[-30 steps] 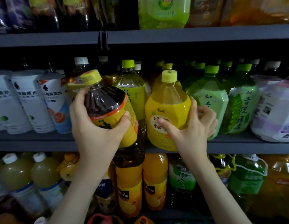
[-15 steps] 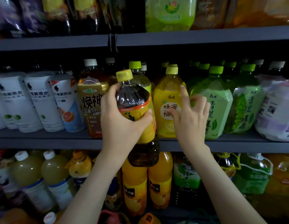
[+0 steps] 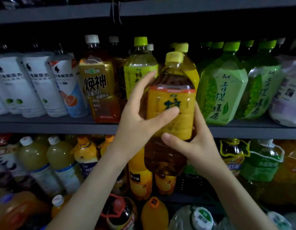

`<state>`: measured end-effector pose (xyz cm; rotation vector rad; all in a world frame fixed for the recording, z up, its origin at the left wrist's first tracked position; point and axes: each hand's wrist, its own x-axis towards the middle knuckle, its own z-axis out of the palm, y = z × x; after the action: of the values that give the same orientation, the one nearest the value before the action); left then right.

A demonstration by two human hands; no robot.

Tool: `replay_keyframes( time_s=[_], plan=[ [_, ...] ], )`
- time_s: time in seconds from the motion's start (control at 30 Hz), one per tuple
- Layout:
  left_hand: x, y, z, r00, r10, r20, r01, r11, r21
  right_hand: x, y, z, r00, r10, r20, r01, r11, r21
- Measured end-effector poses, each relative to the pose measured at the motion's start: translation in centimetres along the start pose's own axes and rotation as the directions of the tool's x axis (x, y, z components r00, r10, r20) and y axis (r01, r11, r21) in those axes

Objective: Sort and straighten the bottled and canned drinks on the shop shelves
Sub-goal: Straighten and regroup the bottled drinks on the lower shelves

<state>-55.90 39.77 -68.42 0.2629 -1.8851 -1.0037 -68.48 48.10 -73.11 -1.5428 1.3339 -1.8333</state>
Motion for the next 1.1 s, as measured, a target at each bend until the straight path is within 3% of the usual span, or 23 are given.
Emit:
replay_keyframes(
  time_s=[0.1, 0.17, 0.4, 0.63, 0.73, 0.87, 1.1],
  plan=[
    [-1.6, -1.7, 0.8, 0.976, -0.042, 0.213, 0.064, 0.993, -0.099, -1.0, 0.1, -2.0, 0.999, -0.025, -0.022, 0.026, 1.000, 0.005],
    [-1.6, -2.3, 1.6, 0.955, -0.077, 0.285, 0.114, 0.987, -0.117, -1.4, 0.0, -3.1, 1.000, 0.023, 0.000, -0.023, 1.000, 0.006],
    [-0.7, -0.3, 4.2, 0.911, -0.244, 0.331, 0.291, 0.952, -0.100, -1.4, -3.3, -6.6, 0.950, 0.276, 0.146, -0.287, 0.956, 0.060],
    [1.2, 5.3, 5.8, 0.743, -0.512, 0.431, 0.603, 0.792, -0.100, -1.5, -9.0, -9.1, 0.808, 0.562, 0.175, -0.589, 0.767, 0.255],
    [3.0, 8.4, 6.2, 0.636, -0.593, 0.494, 0.714, 0.695, -0.083, -1.5, -12.7, -10.0, 0.737, 0.669, 0.096, -0.634, 0.636, 0.440],
    [6.2, 14.4, 7.4, 0.509, -0.622, 0.595, 0.770, 0.638, 0.008, -1.5, -19.1, -11.3, 0.641, 0.766, -0.058, -0.648, 0.580, 0.493],
    [13.3, 27.1, 14.6, 0.458, -0.541, 0.705, 0.759, 0.651, 0.006, -0.8, -33.7, -18.9, 0.555, 0.780, -0.290, -0.579, 0.613, 0.538]
  ],
)
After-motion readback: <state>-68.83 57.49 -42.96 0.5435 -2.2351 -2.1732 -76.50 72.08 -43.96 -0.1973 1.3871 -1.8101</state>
